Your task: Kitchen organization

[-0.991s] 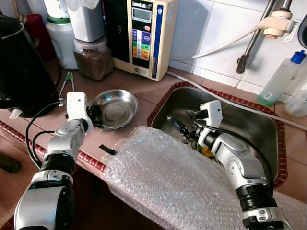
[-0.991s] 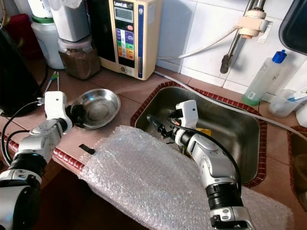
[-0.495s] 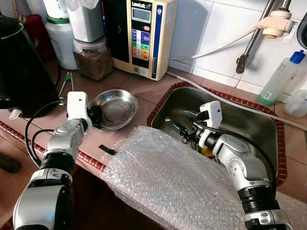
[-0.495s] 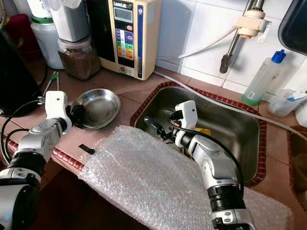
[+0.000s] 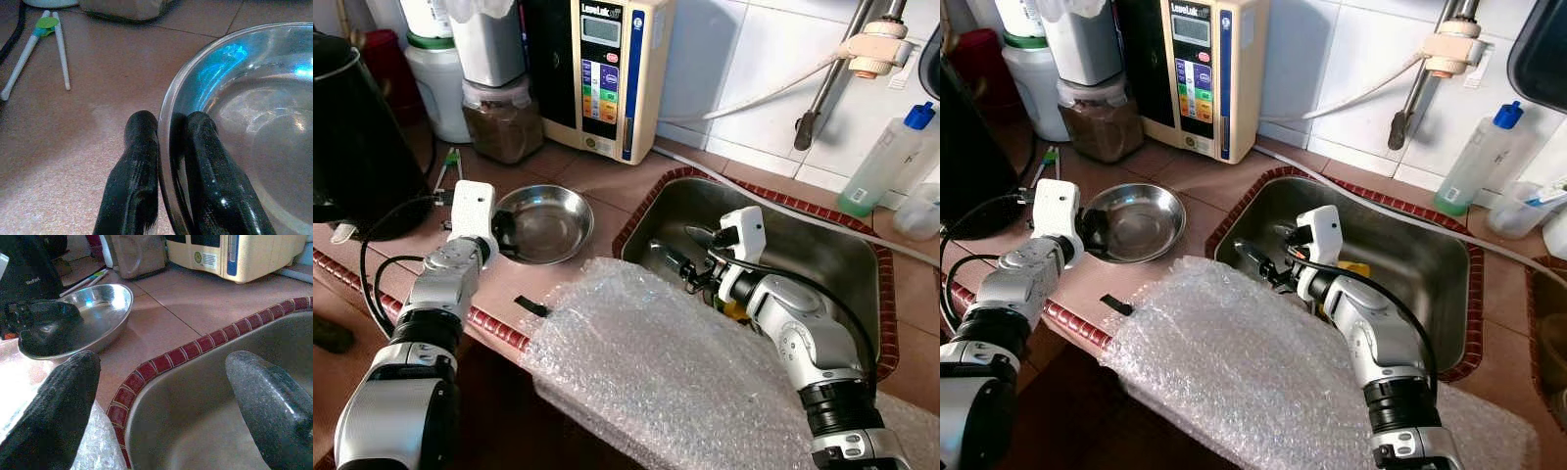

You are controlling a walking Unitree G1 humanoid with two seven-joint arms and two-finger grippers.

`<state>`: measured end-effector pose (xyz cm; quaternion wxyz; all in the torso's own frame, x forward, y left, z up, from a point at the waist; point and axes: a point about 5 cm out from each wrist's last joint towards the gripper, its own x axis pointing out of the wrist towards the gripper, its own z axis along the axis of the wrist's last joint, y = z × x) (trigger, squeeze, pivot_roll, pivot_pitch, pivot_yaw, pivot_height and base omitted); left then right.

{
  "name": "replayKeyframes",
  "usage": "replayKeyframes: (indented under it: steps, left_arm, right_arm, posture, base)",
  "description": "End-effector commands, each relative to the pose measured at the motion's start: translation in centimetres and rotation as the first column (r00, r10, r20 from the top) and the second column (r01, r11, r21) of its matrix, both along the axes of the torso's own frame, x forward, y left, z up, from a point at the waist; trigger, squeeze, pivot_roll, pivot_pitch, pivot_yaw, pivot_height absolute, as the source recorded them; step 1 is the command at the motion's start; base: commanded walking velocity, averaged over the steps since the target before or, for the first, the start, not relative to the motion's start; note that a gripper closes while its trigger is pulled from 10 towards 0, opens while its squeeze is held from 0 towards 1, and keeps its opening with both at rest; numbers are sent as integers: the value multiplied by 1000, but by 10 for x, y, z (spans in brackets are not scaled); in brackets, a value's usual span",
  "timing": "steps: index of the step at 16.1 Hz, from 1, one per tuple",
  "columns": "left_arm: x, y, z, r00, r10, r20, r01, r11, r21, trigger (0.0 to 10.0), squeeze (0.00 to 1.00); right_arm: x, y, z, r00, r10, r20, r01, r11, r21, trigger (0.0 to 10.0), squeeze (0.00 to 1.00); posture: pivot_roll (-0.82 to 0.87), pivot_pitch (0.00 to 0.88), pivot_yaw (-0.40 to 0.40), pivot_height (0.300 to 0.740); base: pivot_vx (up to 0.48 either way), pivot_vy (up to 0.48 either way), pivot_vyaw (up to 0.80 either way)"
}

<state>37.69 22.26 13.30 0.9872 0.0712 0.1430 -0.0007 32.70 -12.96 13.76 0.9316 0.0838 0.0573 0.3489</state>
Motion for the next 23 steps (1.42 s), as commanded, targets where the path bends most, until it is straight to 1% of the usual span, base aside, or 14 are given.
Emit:
replayKeyframes:
  steps: [1, 5, 7, 8, 9, 10, 13, 14, 16, 17, 18, 19, 20, 23]
  left_arm:
    - [-1, 1, -3, 1000, -5, -10, 5, 1000, 27, 0, 0]
    - [0, -2, 0, 999, -25, 40, 22, 997, 72, 0, 0]
    - [1, -3, 7, 995, -25, 97, 16, 995, 97, 0, 0]
    - [2, -4, 13, 989, -22, 144, 7, 995, 100, 0, 0]
    - [4, -3, 24, 973, -5, 230, -15, 996, 85, 0, 0]
    - [4, -3, 29, 962, 1, 272, -25, 996, 85, 0, 0]
    - [2, -8, 61, 860, -28, 509, -46, 990, 133, 0, 0]
    - [1, -16, 72, 811, -54, 583, -28, 991, 129, 0, 0]
    - [0, -25, 80, 780, -82, 621, 10, 993, 119, 0, 0]
    - [0, -26, 81, 776, -88, 625, 18, 993, 119, 0, 0]
    - [-1, -32, 84, 753, -97, 651, 39, 994, 103, 0, 0]
    - [-2, -42, 87, 727, -121, 675, 78, 993, 94, 0, 0]
    - [-3, -50, 87, 715, -142, 684, 110, 990, 90, 0, 0]
    - [-7, -75, 80, 699, -199, 686, 193, 977, 87, 0, 0]
  right_arm:
    - [2, -2, 5, 1000, -10, 19, 10, 1000, -1, 10000, 0]
    - [2, -2, 4, 1000, -12, 17, 12, 1000, 1, 10000, 0]
    - [2, -2, 4, 1000, -12, 18, 12, 1000, 2, 10000, 0]
    - [2, -3, 5, 1000, -12, 19, 12, 1000, 1, 10000, 0]
    - [3, -3, 6, 1000, -13, 21, 13, 1000, 1, 10000, 0]
    - [3, -3, 6, 1000, -14, 23, 14, 1000, 2, 10000, 0]
    - [7, -3, 10, 998, -56, 38, 55, 998, 22, 10000, 0]
    - [9, -3, 11, 997, -71, 42, 70, 997, 29, 10000, 0]
    - [11, -3, 12, 995, -86, 46, 84, 996, 36, 10000, 0]
    - [12, -4, 13, 995, -90, 47, 89, 995, 38, 10000, 0]
    - [13, -4, 14, 993, -104, 53, 102, 994, 45, 10000, 0]
    - [15, -6, 16, 990, -132, 55, 128, 989, 70, 10000, 0]
    - [17, -7, 18, 987, -153, 48, 148, 984, 102, 10000, 0]
    - [20, -7, 23, 984, -176, -3, 173, 963, 206, 10000, 0]
  posture:
    - [-24, 0, -34, 740]
    - [-27, 0, -33, 740]
    - [-26, 0, -34, 740]
    - [-25, 0, -36, 740]
    - [-25, 0, -36, 740]
    - [-25, 0, -36, 740]
    - [-23, 0, -39, 740]
    - [-20, 0, -42, 740]
    - [-20, 0, -43, 740]
    - [-20, 0, -43, 740]
    - [-20, 0, -43, 740]
    - [-20, 0, -42, 740]
    - [-20, 0, -41, 740]
    - [-23, 0, -40, 740]
  base:
    - [0, 0, 0]
    - [0, 0, 0]
    - [0, 0, 0]
    - [0, 0, 0]
    - [0, 0, 0]
    - [0, 0, 0]
    - [0, 0, 0]
    - [0, 0, 0]
    - [0, 0, 0]
    - [0, 0, 0]
    - [0, 0, 0]
    - [0, 0, 0]
    - [0, 0, 0]
    - [0, 0, 0]
